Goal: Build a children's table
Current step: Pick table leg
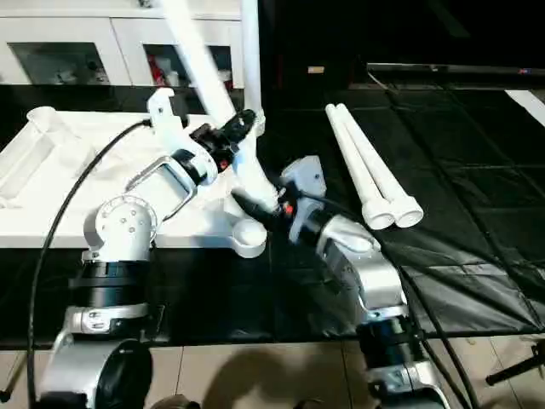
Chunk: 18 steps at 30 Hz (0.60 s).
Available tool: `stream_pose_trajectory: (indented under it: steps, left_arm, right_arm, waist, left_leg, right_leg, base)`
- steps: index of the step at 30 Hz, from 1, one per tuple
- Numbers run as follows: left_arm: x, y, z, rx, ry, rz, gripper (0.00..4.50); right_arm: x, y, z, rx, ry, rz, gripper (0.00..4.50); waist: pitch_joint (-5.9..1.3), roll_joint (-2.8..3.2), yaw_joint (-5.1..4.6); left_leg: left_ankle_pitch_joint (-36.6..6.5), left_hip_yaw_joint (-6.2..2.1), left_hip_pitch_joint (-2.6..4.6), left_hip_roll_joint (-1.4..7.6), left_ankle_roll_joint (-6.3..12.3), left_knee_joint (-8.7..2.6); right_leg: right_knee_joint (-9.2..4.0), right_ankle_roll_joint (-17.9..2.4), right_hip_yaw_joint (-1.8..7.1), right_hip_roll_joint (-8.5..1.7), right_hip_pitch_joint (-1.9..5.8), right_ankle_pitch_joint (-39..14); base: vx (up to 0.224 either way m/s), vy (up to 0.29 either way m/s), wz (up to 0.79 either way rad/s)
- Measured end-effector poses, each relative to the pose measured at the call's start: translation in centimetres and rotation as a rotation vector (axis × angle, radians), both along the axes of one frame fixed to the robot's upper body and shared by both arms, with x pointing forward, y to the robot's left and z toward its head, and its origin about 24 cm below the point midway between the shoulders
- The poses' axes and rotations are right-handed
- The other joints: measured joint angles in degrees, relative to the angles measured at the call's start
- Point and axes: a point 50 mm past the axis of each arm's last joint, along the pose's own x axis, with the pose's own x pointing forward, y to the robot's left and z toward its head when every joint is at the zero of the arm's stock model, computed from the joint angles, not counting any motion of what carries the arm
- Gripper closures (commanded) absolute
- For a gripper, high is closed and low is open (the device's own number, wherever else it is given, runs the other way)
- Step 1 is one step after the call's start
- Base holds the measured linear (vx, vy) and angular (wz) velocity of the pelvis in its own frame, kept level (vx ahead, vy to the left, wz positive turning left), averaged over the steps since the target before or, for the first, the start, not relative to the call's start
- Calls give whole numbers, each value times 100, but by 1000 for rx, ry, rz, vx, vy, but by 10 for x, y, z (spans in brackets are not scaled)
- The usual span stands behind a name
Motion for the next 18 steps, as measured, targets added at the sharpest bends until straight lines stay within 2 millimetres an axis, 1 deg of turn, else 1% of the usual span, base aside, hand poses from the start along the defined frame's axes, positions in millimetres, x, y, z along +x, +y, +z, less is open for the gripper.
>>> stream_pose_trajectory:
  steps: [1, 3, 5, 6, 7, 9, 11, 13, 18]
  left_arm:
    - [1, 7, 0, 18, -8, 21, 258]
    - [3, 13, 3, 22, -28, 43, 258]
    - [3, 14, 5, 32, -50, 37, 258]
    - [3, 16, 6, 43, -57, 32, 258]
    - [3, 18, 7, 57, -69, 21, 258]
    - [3, 22, 8, 75, -85, 11, 258]
    - [2, 21, 10, 92, -111, -38, 258]
    - [1, 17, 10, 103, -124, -86, 258]
    - [-5, 7, 11, 115, -161, -223, 259]
  right_arm:
    - [-3, -3, -5, 4, 38, 9, 73]
    - [-6, -5, -11, 12, 79, 17, 63]
    - [-6, -8, -11, -18, 68, 24, 36]
    - [-6, -11, -9, -48, 46, 18, 36]
    - [-5, -17, -7, -68, 17, 3, 26]
    - [-3, -25, -2, -55, -14, -16, 7]
    - [-1, -36, 6, 19, -29, -19, 2]
    - [2, -44, 16, 52, -48, -16, 0]
    - [10, -51, 38, 66, -42, 26, 0]
  waist:
    - [0, 0, -10]
    - [0, 0, 2]
    - [0, 0, 18]
    - [0, 0, 31]
    - [0, -1, 31]
    - [0, -1, 23]
    - [0, -1, 26]
    - [-1, -1, 19]
    - [-1, -1, 3]
  left_leg:
    - [0, 0, 0, 0, 0, 0]
    - [1, 0, 0, 0, 1, 2]
    - [3, 0, -1, -1, 4, 6]
    - [4, 0, -3, -2, 6, 8]
    - [5, 1, -3, -2, 7, 10]
    - [5, 3, -2, -3, 7, 12]
    - [6, 2, -2, -2, 8, 12]
    - [7, 3, -2, -2, 10, 13]
    - [9, 4, 1, -2, 12, 14]
  right_leg:
    - [0, 0, 1, 0, 0, 2]
    - [1, 0, 1, -1, 0, 3]
    - [1, -3, 1, -3, 1, 5]
    - [2, -2, 1, -5, 2, 6]
    - [1, -3, 2, -5, 2, 7]
    - [2, -2, 5, -5, 3, 10]
    - [2, -2, 4, -5, 2, 11]
    - [2, -4, 5, -5, 2, 13]
    - [9, -5, 4, -4, 1, 15]
  base:
    - [0, 0, 0]
    - [0, 0, 0]
    - [0, 0, 0]
    - [0, 0, 0]
    - [0, 0, 0]
    - [0, 0, 0]
    - [0, 0, 0]
    - [0, 0, 0]
    - [0, 0, 0]
